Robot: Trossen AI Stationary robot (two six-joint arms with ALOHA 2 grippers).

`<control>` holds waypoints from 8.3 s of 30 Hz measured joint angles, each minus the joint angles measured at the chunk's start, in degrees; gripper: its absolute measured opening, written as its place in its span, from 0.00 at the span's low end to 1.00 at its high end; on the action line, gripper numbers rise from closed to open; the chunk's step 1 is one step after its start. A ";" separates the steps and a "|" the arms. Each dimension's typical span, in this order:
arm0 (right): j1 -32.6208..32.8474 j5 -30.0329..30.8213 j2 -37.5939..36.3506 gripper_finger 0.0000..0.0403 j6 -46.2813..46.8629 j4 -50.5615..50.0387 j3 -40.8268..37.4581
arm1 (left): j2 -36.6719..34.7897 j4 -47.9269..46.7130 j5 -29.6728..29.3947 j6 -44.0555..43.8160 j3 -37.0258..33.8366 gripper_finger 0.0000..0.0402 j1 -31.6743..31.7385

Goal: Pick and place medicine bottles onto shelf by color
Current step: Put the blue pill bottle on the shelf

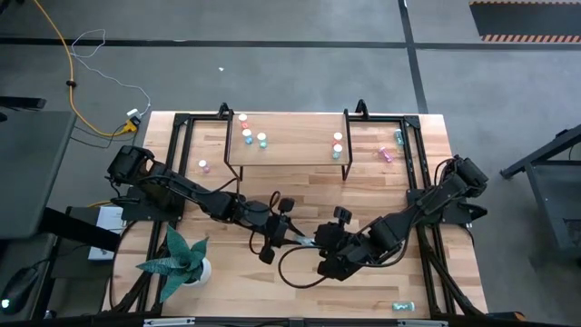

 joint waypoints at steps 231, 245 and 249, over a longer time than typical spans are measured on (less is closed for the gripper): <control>-35.43 10.63 -6.25 0.23 2.55 17.29 -15.26 | -49.16 36.95 -31.30 -10.49 -47.45 0.54 -10.29; -35.45 11.39 -5.76 0.23 1.97 16.48 -15.27 | -49.16 36.95 -31.28 -10.93 -47.47 0.54 -10.29; -35.56 11.45 -5.75 0.23 1.95 15.41 -15.37 | -49.13 36.95 -31.25 -10.97 -47.45 0.54 -10.29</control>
